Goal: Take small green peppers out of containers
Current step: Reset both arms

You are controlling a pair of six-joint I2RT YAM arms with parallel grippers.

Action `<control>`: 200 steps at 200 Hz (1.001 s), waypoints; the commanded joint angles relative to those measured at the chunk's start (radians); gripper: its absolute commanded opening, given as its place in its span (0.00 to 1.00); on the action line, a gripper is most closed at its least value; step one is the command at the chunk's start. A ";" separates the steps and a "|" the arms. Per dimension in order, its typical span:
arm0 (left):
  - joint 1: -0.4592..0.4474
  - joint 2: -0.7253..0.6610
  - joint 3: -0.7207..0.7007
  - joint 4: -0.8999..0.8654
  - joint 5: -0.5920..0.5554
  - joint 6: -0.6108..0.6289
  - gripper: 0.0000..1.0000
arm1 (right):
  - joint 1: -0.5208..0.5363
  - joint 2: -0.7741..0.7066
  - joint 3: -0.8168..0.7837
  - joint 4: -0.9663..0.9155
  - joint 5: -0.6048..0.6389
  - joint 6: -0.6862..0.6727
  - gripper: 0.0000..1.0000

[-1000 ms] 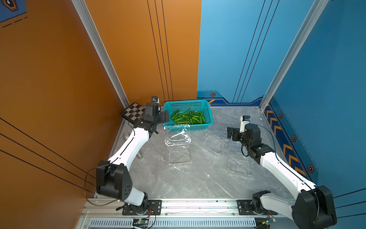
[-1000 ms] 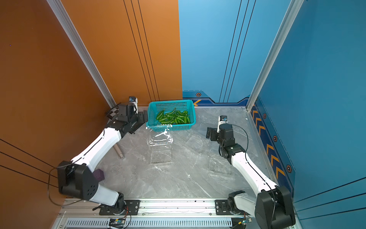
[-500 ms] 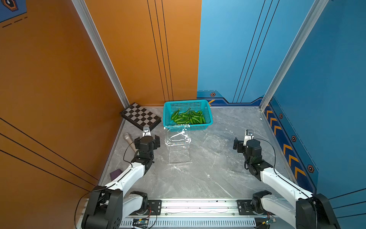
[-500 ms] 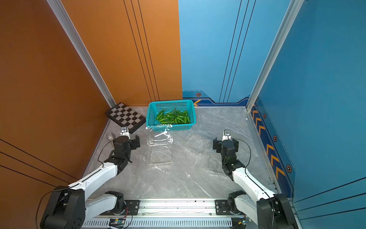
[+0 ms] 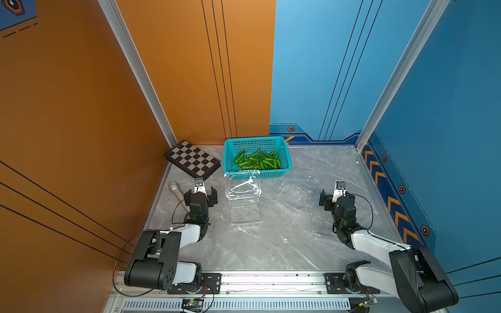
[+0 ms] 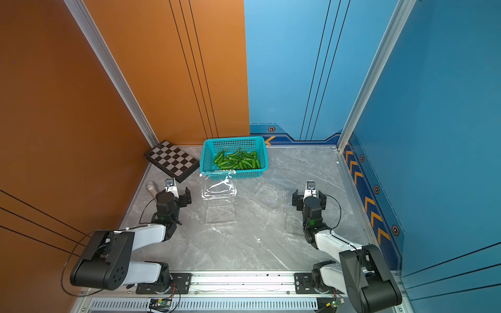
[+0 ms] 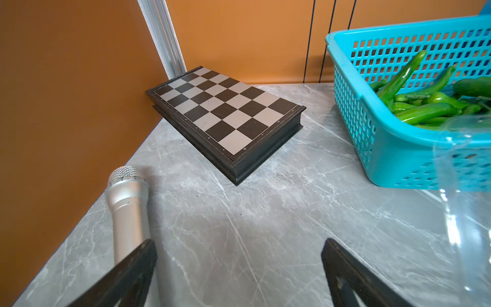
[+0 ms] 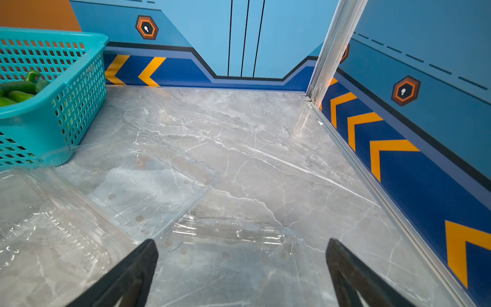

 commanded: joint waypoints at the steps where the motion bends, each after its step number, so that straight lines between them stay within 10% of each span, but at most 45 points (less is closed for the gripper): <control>1: 0.008 0.054 0.009 0.087 0.048 0.018 0.99 | -0.018 0.063 -0.021 0.163 -0.008 -0.045 1.00; 57: 0.004 0.154 0.036 0.127 0.051 0.028 0.99 | -0.104 0.351 -0.040 0.503 -0.112 -0.029 1.00; 200: 0.031 0.163 0.048 0.124 0.041 -0.004 0.99 | -0.150 0.318 0.087 0.210 -0.169 0.017 1.00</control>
